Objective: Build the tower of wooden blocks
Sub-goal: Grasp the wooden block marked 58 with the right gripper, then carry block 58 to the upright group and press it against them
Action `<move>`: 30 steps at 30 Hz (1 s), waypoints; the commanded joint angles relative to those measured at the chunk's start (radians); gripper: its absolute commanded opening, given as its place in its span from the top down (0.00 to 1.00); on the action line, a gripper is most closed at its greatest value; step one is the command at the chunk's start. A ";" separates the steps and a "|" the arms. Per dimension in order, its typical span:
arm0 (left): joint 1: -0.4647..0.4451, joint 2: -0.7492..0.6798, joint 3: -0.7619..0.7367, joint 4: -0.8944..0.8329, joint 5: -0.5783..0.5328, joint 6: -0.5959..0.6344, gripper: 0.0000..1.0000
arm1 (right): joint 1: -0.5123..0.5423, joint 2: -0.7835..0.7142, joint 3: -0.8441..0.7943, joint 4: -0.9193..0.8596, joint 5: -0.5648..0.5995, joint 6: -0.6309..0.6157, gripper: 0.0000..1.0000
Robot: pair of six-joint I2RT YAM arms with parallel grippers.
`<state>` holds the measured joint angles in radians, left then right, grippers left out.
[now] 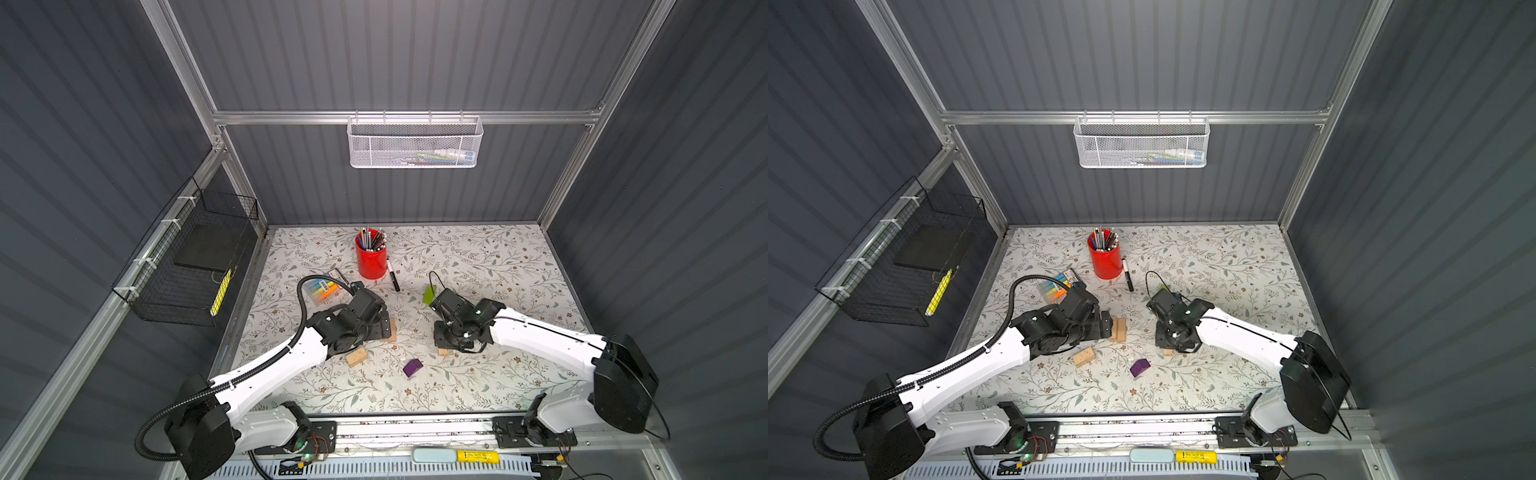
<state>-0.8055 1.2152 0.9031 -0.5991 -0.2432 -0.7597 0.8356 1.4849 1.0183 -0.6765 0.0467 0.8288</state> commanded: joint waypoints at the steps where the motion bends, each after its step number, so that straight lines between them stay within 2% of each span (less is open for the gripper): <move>1: 0.026 -0.022 -0.010 -0.048 0.019 0.020 0.07 | 0.021 0.073 0.083 0.029 -0.019 -0.028 0.79; 16: 0.103 -0.048 -0.044 -0.082 -0.009 -0.002 0.07 | 0.072 0.361 0.332 0.119 -0.054 -0.027 0.80; 30: 0.106 -0.076 -0.065 -0.126 -0.074 -0.026 0.03 | 0.072 0.498 0.444 0.095 -0.013 -0.061 0.80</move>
<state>-0.7059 1.1587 0.8551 -0.6918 -0.2924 -0.7715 0.9051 1.9656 1.4334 -0.5621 0.0093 0.7872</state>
